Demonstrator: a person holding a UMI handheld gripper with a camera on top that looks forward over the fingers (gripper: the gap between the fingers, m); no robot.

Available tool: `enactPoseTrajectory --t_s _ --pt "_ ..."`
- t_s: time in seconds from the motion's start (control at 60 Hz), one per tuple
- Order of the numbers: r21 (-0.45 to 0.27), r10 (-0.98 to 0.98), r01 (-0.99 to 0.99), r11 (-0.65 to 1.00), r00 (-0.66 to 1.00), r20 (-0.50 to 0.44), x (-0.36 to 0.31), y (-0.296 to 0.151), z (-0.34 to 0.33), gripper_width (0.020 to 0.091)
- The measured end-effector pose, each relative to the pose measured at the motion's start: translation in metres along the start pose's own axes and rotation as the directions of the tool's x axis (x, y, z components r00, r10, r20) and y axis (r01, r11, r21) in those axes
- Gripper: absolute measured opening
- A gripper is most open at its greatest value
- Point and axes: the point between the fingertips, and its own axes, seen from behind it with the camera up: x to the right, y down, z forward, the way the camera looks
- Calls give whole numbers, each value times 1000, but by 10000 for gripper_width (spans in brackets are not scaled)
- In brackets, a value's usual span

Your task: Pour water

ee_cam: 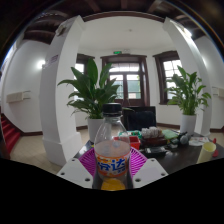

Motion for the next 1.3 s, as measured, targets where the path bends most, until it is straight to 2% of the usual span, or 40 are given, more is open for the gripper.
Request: enactPoseTrajectory --t_s 0.15,0.3,0.433,0.5,0.583,0.65,0.717,0.95,0.967,0.983,1.083,1.3 --pt "-46 230 -229 972 973 1 27 1 -1 393" --pt "-53 558 -558 828 830 -20 76 -12 -6 394" --pt "6 793 -793 609 608 -31 132 -32 -13 394" --pt "48 883 -882 469 469 -18 154 -50 -24 397" --pt "101 962 -958 268 272 26 197 -52 -25 396" --pt "147 987 -981 129 141 72 220 -65 -31 397" --pt "160 992 -987 -17 3 125 241 -66 -34 394" --pt "130 872 -875 -466 -428 239 280 -54 -31 400" --pt "123 862 -867 -484 -447 238 278 -59 -52 402" --pt "126 855 -858 -498 -462 236 281 -58 -35 400" --pt "120 837 -836 -535 -505 213 283 -48 -36 397" --pt "119 850 -848 -517 -491 189 286 -41 -38 400"
